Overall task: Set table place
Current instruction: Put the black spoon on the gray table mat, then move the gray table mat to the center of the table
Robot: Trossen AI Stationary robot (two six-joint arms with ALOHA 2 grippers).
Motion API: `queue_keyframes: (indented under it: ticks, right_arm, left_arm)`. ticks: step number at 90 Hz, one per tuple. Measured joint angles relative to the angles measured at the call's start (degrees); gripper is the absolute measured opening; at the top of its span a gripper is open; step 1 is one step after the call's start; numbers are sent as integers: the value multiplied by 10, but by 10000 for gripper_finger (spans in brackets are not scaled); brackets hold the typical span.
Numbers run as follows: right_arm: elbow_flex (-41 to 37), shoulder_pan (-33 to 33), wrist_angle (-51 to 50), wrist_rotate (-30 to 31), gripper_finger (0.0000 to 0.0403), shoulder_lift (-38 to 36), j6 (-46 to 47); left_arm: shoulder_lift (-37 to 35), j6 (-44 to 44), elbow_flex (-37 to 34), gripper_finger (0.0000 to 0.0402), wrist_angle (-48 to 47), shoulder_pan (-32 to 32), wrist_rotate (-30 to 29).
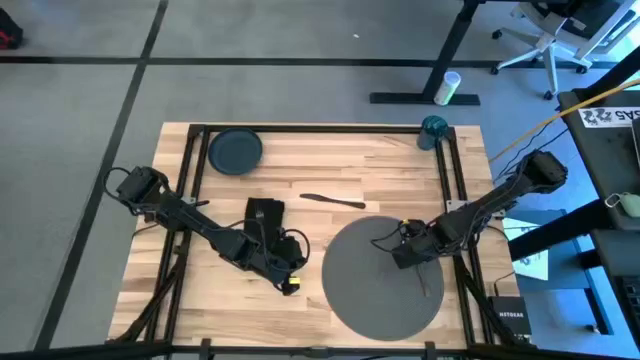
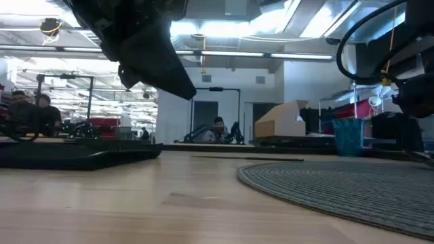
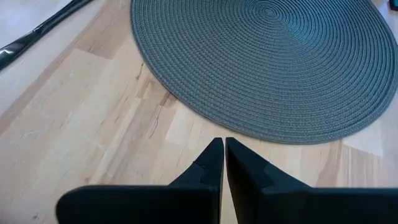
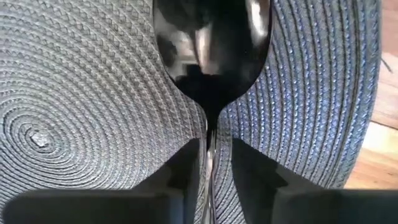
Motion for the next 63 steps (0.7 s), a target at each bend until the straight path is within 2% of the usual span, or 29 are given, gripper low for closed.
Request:
queue_keyframes:
  ticks: [13,29,44,55,63]
  right_arm:
    - [0,0,-2,0,109,0,-7]
    - [11,0,-12,27,112,-3,-57]
    - [75,0,-114,46,113,-7,-118]
    - [139,0,-198,84,113,-7,-206]
    - [180,0,-211,128,113,-7,-303]
  left_arm:
    - [0,2,0,0,0,0,0]
    - [0,4,0,0,0,0,0]
    - [0,12,0,0,1,1,1]
    - [0,27,0,0,4,2,1]
    - [0,37,0,0,5,4,1]
